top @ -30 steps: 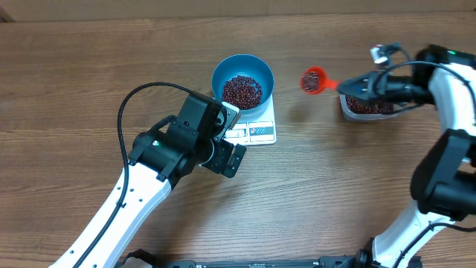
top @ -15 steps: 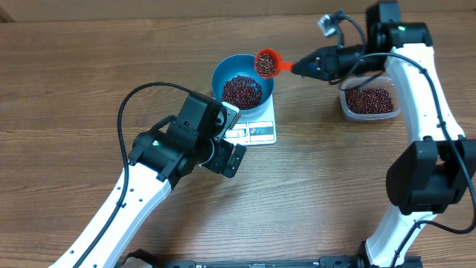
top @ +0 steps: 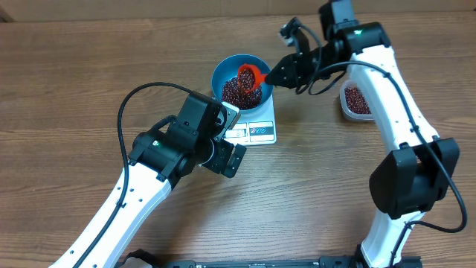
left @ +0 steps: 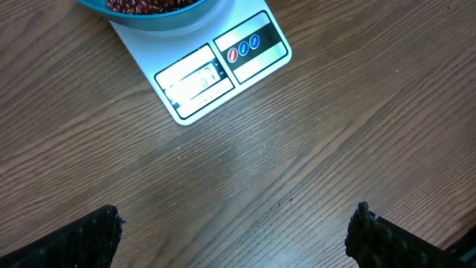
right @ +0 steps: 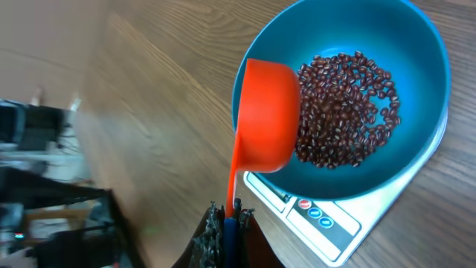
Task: Scoop item into bowl and weigh 150g on scale
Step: 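Tilt the scoop with the right gripper to pour beans into the bowl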
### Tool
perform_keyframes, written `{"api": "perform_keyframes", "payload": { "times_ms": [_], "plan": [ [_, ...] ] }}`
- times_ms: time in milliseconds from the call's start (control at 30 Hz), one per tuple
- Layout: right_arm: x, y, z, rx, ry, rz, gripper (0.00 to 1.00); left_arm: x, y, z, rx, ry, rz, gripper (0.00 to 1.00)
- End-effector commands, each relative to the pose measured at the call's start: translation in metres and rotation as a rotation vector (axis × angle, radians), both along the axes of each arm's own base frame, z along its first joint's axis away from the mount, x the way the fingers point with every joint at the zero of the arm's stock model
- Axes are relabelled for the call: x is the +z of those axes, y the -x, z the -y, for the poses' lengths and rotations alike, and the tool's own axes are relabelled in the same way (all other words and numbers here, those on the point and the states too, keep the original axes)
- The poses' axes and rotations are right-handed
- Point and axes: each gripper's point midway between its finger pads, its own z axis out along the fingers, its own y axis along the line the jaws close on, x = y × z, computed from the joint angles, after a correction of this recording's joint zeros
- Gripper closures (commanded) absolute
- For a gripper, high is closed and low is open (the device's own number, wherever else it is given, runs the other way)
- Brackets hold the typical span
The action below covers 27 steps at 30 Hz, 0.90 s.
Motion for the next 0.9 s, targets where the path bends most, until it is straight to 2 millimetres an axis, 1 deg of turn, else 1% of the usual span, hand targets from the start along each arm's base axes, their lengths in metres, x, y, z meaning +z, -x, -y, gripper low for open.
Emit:
{"api": "perform_keyframes", "payload": {
  "times_ms": [0, 100, 200, 300, 400, 433, 533, 567, 633, 733, 867],
  "plan": [
    [0.003, -0.012, 0.0, -0.039, 0.056, 0.047, 0.96, 0.002, 0.002, 0.004, -0.012, 0.014, 0.001, 0.0],
    [0.004, -0.015, -0.003, -0.052, 0.053, 0.053, 0.96, 0.002, 0.002, 0.004, -0.012, 0.014, 0.001, 0.0],
    [0.002, -0.009, -0.008, 0.005, 0.068, 0.085, 0.96, 0.002, 0.002, 0.004, -0.012, 0.014, 0.001, 0.0],
    [-0.001, -0.014, -0.004, -0.036, 0.104, 0.083, 0.96, 0.002, 0.002, 0.004, -0.012, 0.014, 0.001, 0.0],
    [-0.001, -0.016, -0.004, -0.055, 0.1, 0.071, 0.96, 0.002, 0.002, 0.004, -0.012, 0.014, 0.001, 0.0],
    [-0.001, -0.014, -0.004, -0.05, 0.103, 0.07, 0.96, 0.002, 0.002, 0.004, -0.012, 0.014, 0.001, 0.0],
    [-0.006, -0.003, -0.006, 0.046, 0.136, 0.108, 0.96, 0.002, 0.002, 0.004, -0.012, 0.014, 0.001, 0.0],
    [-0.008, -0.004, -0.004, 0.04, 0.155, 0.109, 0.96, 0.002, 0.002, 0.004, -0.012, 0.014, 0.001, 0.0],
    [-0.012, -0.013, 0.004, -0.048, 0.201, 0.089, 0.97, 0.002, 0.002, 0.004, -0.012, 0.014, 0.001, 0.0],
    [-0.012, -0.016, 0.005, -0.066, 0.201, 0.087, 0.97, 0.002, 0.002, 0.004, -0.012, 0.014, 0.001, 0.0],
    [-0.014, -0.007, -0.002, 0.022, 0.22, 0.124, 0.97, 0.002, 0.002, 0.004, -0.012, 0.014, 0.001, 0.0]
  ]
}}
